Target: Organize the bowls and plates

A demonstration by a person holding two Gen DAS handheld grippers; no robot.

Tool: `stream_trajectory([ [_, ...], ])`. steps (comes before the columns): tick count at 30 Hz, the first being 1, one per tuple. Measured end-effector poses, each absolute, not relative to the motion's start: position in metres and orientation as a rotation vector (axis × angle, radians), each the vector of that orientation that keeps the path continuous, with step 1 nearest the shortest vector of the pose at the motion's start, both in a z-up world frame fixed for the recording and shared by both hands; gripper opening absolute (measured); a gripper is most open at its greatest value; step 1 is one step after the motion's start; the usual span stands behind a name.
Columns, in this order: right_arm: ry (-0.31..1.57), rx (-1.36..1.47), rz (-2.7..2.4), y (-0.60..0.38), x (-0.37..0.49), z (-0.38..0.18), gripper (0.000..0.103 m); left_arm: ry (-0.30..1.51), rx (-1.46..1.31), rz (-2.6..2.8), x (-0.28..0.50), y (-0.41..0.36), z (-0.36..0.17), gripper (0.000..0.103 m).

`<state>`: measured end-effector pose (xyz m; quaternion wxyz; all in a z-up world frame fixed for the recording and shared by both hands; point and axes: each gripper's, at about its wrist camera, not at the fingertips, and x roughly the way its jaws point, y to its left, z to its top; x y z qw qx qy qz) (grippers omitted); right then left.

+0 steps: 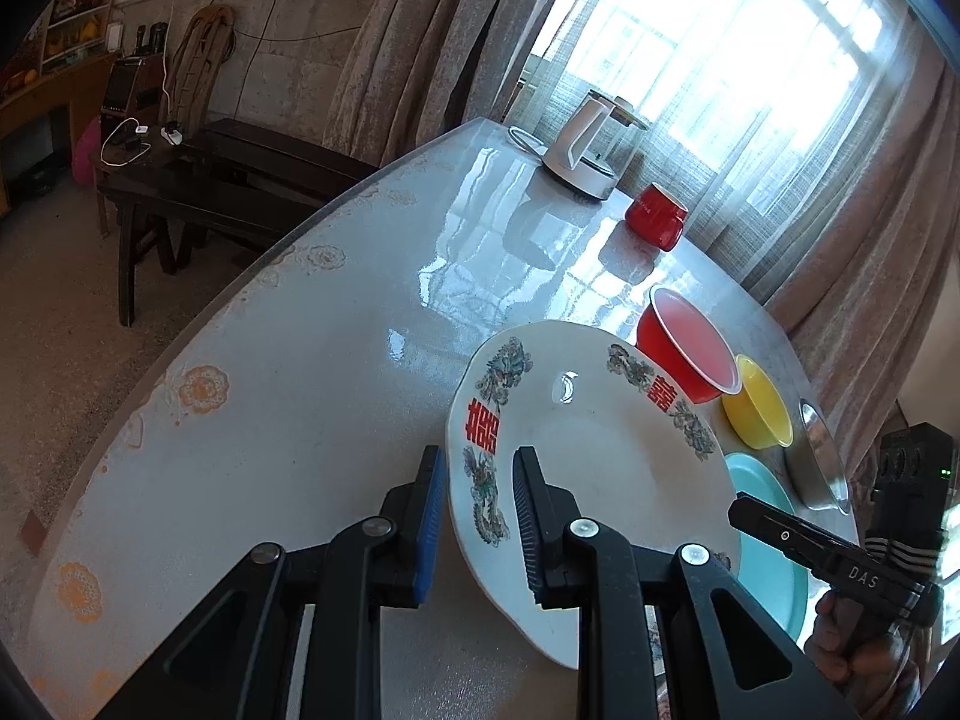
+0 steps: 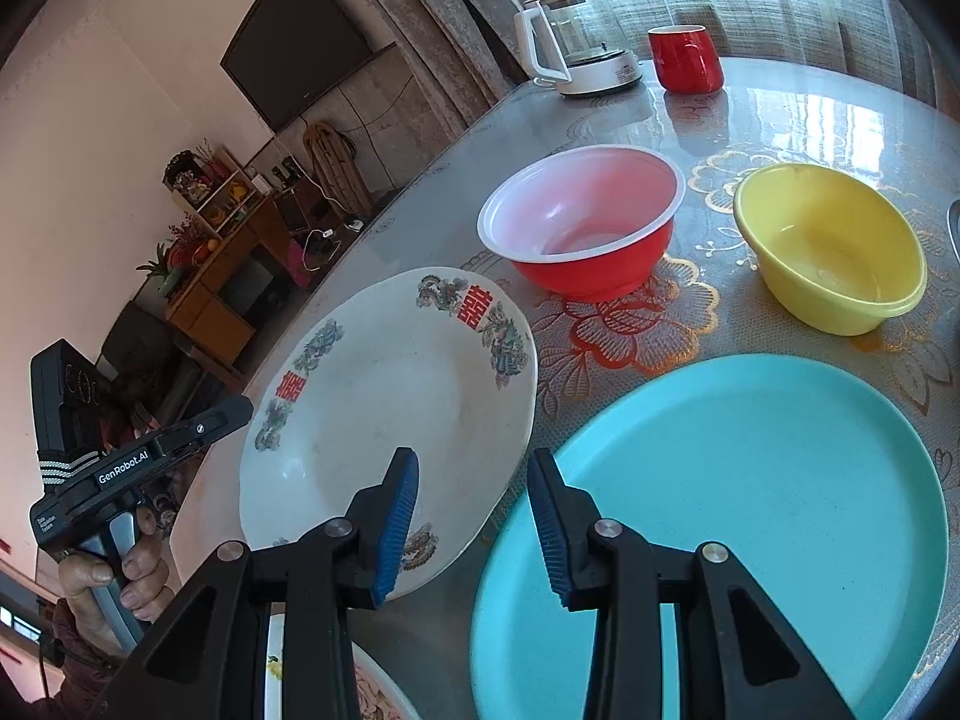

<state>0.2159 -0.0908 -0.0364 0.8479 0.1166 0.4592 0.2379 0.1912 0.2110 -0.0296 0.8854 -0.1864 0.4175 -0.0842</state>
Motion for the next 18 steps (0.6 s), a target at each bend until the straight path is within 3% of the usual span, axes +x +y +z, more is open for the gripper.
stream_trajectory([
  [18, 1.025, 0.17, 0.52, -0.07, 0.236, -0.055, 0.036, 0.963, -0.37, -0.185, 0.219, 0.195, -0.056, 0.024],
])
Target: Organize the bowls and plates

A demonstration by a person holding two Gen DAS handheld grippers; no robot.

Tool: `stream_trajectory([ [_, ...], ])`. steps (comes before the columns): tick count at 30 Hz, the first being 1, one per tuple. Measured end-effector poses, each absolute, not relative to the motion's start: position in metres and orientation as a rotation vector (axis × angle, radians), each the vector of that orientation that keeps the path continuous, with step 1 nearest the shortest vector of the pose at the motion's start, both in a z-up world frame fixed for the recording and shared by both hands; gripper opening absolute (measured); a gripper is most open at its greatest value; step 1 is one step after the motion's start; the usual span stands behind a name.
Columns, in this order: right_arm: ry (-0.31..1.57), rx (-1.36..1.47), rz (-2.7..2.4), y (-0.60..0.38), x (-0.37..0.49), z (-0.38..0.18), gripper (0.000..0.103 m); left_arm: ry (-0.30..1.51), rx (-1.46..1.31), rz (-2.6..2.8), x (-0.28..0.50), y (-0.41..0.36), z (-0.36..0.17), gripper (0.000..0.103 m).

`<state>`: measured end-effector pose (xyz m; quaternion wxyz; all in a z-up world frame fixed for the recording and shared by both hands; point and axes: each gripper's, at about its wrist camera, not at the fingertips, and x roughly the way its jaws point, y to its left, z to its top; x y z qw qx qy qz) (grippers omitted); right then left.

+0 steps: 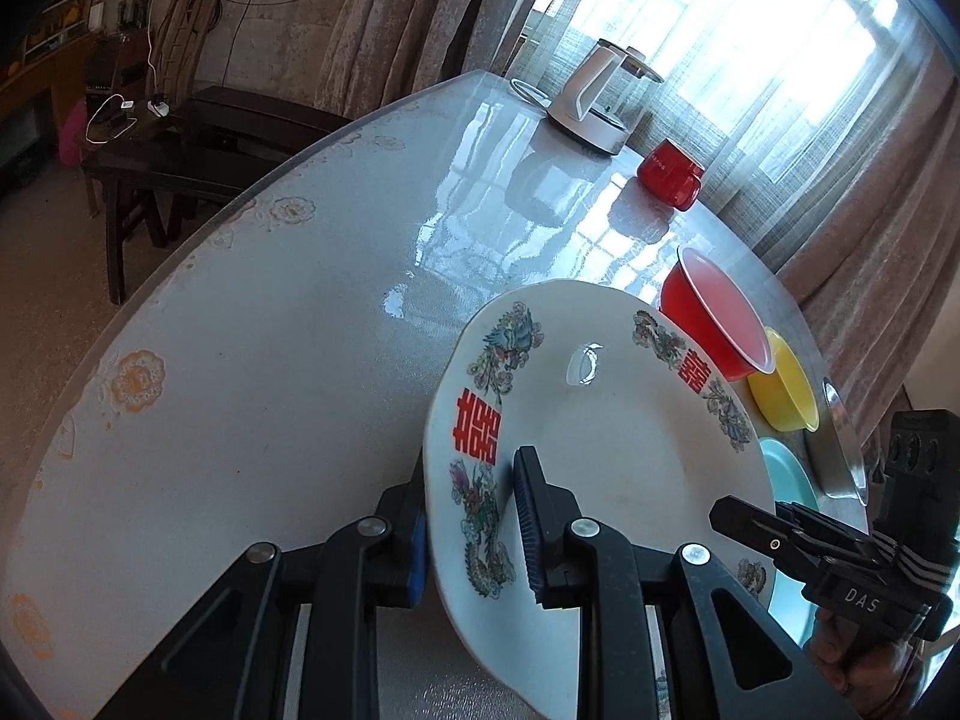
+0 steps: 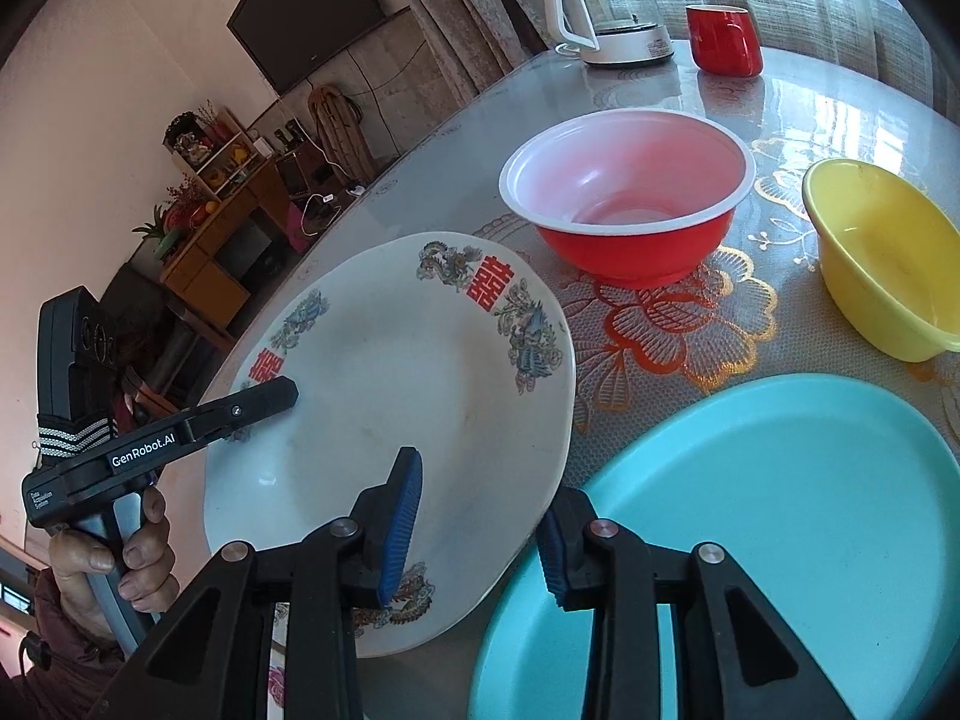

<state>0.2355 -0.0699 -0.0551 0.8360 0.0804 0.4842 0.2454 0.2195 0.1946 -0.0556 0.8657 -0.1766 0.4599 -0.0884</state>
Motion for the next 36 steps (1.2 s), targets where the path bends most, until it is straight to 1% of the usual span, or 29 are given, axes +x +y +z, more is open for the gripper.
stream_trajectory([
  [5, 1.022, 0.154, 0.517, -0.073, 0.233, -0.05, 0.037, 0.967, -0.314, -0.205, 0.209, 0.189, -0.051, 0.024],
  [14, 1.015, 0.121, 0.517, -0.069, 0.238, -0.054, 0.039, 0.96, -0.33, -0.188, 0.212, 0.19, -0.054, 0.025],
  [17, 1.025, 0.119, 0.493, -0.068, 0.237, -0.051, 0.038, 0.957, -0.296, -0.175, 0.207, 0.186, -0.053, 0.026],
  [25, 0.974, 0.082, 0.531, -0.058, 0.226, -0.033, 0.038, 0.937, -0.306, -0.175, 0.194, 0.196, -0.048, 0.027],
  [32, 0.999, 0.063, 0.519, -0.053, 0.226, -0.041, 0.038, 0.951, -0.318, -0.172, 0.192, 0.197, -0.055, 0.027],
  [35, 1.029, 0.08, 0.515, -0.056, 0.232, -0.05, 0.038, 0.93, -0.297, -0.17, 0.191, 0.197, -0.051, 0.027],
  [36, 1.029, 0.075, 0.512, -0.057, 0.232, -0.053, 0.037, 0.925, -0.282, -0.165, 0.191, 0.196, -0.05, 0.027],
])
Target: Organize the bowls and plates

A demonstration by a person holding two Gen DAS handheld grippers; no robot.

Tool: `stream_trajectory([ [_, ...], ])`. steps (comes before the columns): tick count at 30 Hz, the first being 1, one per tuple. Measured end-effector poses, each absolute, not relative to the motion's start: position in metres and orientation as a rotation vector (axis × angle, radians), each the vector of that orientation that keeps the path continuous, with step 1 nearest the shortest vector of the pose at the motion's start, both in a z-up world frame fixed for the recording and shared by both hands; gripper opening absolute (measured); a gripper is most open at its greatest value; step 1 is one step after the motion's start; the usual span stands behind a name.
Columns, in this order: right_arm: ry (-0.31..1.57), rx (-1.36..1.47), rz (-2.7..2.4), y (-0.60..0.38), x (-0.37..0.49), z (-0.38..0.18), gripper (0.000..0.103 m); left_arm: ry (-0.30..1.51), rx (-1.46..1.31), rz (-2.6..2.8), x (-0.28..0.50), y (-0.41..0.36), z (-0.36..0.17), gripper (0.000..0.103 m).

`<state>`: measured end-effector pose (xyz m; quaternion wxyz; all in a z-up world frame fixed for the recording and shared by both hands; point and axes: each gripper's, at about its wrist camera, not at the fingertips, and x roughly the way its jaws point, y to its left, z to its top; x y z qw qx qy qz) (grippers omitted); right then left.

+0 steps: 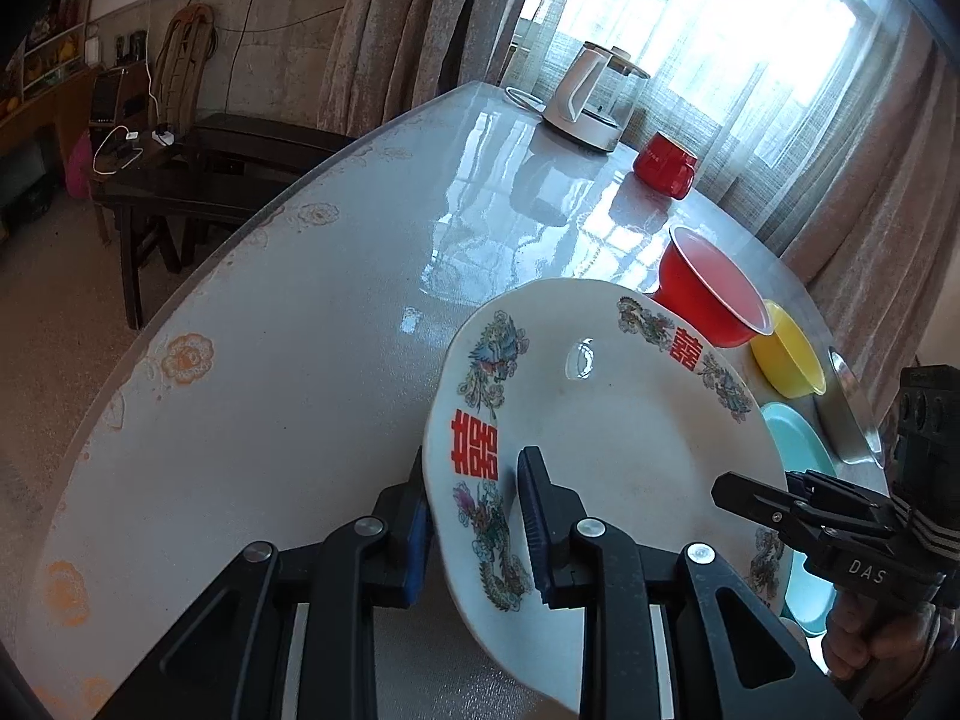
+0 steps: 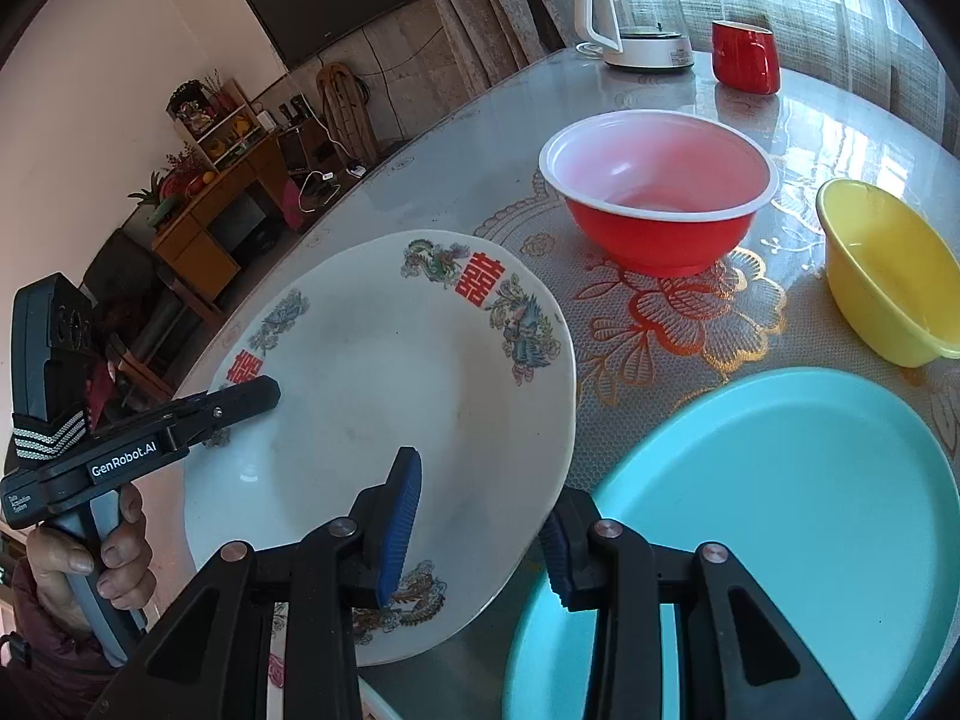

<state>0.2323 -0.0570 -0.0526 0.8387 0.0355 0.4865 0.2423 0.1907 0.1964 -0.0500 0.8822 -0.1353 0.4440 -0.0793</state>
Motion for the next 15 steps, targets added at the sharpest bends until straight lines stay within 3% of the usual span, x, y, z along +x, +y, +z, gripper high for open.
stream_trajectory([
  [15, 1.003, 0.068, 0.526, -0.059, 0.23, -0.04, 0.038, 0.939, -0.276, -0.189, 0.19, 0.193, -0.05, 0.028],
])
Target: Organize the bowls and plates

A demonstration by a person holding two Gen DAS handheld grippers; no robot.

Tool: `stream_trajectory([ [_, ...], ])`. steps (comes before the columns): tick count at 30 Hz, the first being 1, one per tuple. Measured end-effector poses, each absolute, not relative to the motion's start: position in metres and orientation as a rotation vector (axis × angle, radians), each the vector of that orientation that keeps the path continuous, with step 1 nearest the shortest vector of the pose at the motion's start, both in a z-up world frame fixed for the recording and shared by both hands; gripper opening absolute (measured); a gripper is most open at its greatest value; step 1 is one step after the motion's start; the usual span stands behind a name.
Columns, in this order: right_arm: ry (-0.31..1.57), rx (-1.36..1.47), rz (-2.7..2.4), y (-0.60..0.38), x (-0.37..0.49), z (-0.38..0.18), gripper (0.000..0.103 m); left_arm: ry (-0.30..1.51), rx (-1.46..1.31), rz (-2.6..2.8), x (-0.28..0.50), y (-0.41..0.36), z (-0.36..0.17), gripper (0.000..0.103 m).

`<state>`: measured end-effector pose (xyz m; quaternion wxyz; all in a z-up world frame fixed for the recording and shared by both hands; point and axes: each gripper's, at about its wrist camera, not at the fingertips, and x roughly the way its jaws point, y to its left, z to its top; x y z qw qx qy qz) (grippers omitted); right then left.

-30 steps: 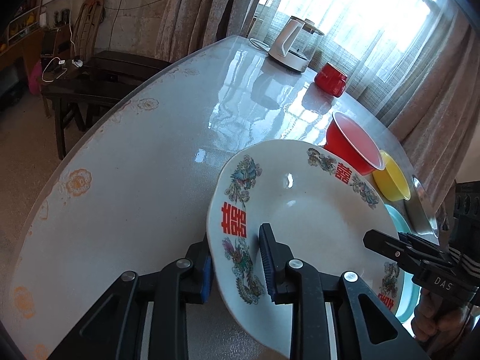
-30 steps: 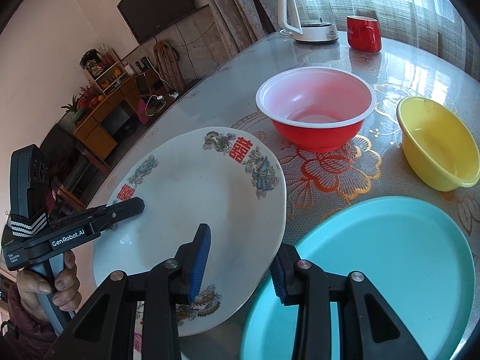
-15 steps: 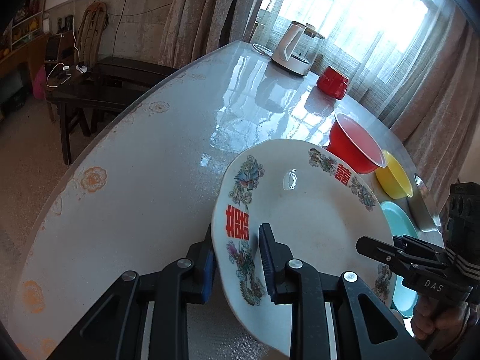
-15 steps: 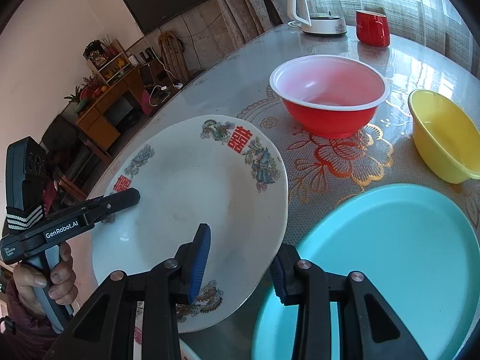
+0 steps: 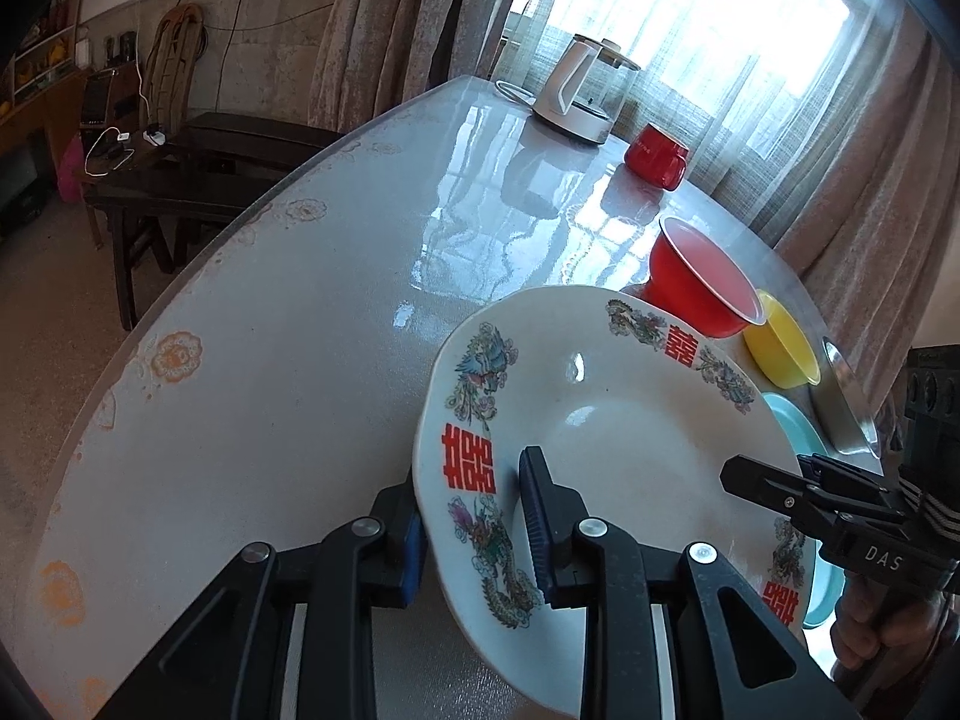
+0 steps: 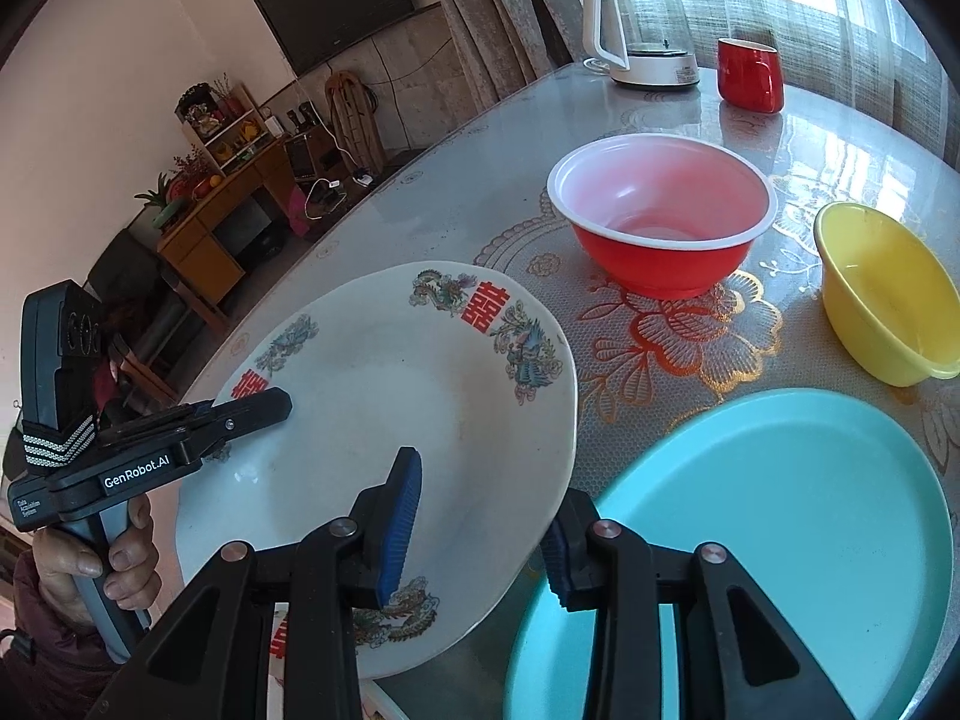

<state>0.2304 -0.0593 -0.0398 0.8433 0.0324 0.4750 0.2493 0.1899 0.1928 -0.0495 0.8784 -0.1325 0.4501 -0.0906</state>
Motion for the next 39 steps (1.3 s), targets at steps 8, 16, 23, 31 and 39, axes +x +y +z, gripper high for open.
stream_trajectory([
  [8, 1.001, 0.084, 0.527, -0.064, 0.231, -0.038, 0.038, 0.923, -0.224, -0.192, 0.187, 0.183, -0.048, 0.028],
  [16, 0.97, 0.109, 0.525, -0.071, 0.223, -0.031, 0.038, 0.904, -0.191, -0.223, 0.184, 0.176, -0.046, 0.029],
  [23, 0.97, 0.144, 0.524, -0.077, 0.22, -0.035, 0.037, 0.898, -0.175, -0.241, 0.178, 0.173, -0.044, 0.029],
  [31, 0.96, 0.108, 0.512, -0.078, 0.215, -0.037, 0.036, 0.878, -0.17, -0.262, 0.174, 0.168, -0.042, 0.029],
  [39, 0.94, 0.109, 0.502, -0.087, 0.208, -0.036, 0.036, 0.848, -0.147, -0.296, 0.169, 0.159, -0.035, 0.029],
])
